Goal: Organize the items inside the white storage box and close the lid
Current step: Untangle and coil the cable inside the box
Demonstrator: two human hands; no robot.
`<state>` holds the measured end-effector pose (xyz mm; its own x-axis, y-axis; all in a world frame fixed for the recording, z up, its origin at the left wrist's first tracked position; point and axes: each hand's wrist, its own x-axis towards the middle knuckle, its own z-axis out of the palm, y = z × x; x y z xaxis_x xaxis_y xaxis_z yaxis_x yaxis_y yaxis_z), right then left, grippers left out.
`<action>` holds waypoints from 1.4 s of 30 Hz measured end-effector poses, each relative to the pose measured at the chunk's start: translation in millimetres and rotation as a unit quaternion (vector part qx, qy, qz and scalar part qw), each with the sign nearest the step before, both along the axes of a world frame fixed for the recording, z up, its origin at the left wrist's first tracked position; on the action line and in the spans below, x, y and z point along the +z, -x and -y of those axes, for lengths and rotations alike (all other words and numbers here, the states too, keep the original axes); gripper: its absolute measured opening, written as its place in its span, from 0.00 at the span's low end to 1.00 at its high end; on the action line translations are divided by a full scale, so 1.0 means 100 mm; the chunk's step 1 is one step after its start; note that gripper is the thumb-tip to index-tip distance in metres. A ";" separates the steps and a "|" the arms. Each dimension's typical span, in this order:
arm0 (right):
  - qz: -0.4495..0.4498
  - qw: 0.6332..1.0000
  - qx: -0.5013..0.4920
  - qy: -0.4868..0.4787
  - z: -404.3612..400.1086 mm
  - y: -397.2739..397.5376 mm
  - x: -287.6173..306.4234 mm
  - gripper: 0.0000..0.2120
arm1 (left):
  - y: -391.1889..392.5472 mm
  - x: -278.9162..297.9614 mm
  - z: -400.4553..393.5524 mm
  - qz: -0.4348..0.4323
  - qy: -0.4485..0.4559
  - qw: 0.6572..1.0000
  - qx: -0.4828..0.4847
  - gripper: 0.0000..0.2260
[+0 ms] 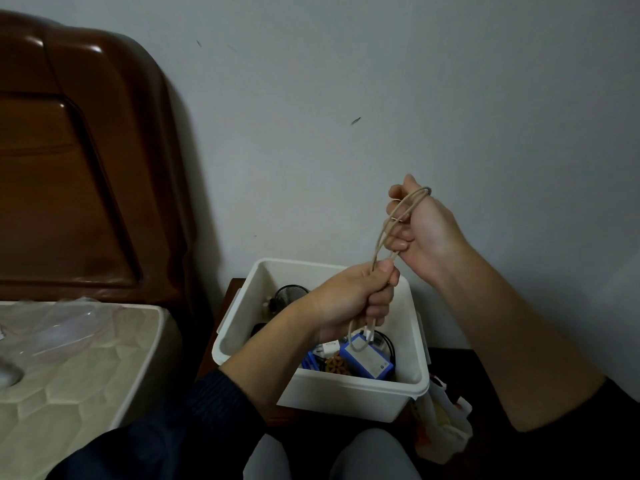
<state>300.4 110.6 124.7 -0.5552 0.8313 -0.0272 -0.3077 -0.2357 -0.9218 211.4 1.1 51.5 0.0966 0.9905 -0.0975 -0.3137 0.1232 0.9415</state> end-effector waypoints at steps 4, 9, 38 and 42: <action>0.221 0.959 -0.025 -0.174 -0.14 -0.11 -0.05 0.20 | 0.19 0.03 0.00 -0.235 0.013 0.960 0.151 0.15; 0.523 0.707 0.108 -0.463 -0.15 -0.33 -0.04 0.53 | 0.54 0.05 0.00 -0.534 0.040 0.818 0.209 0.14; 0.328 0.873 0.058 -0.357 0.26 0.26 -0.57 0.15 | 0.60 0.07 0.06 0.110 0.078 0.971 0.198 0.25; 0.348 0.866 0.069 -0.352 0.40 0.32 -0.63 0.17 | 0.59 0.04 0.04 0.071 0.079 0.971 0.214 0.22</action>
<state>268.1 70.5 62.1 -0.7033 0.7049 0.0921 0.3665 0.4705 -0.8027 152.8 -3.4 55.3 -0.2967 0.9167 -0.2675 -0.4935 0.0926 0.8648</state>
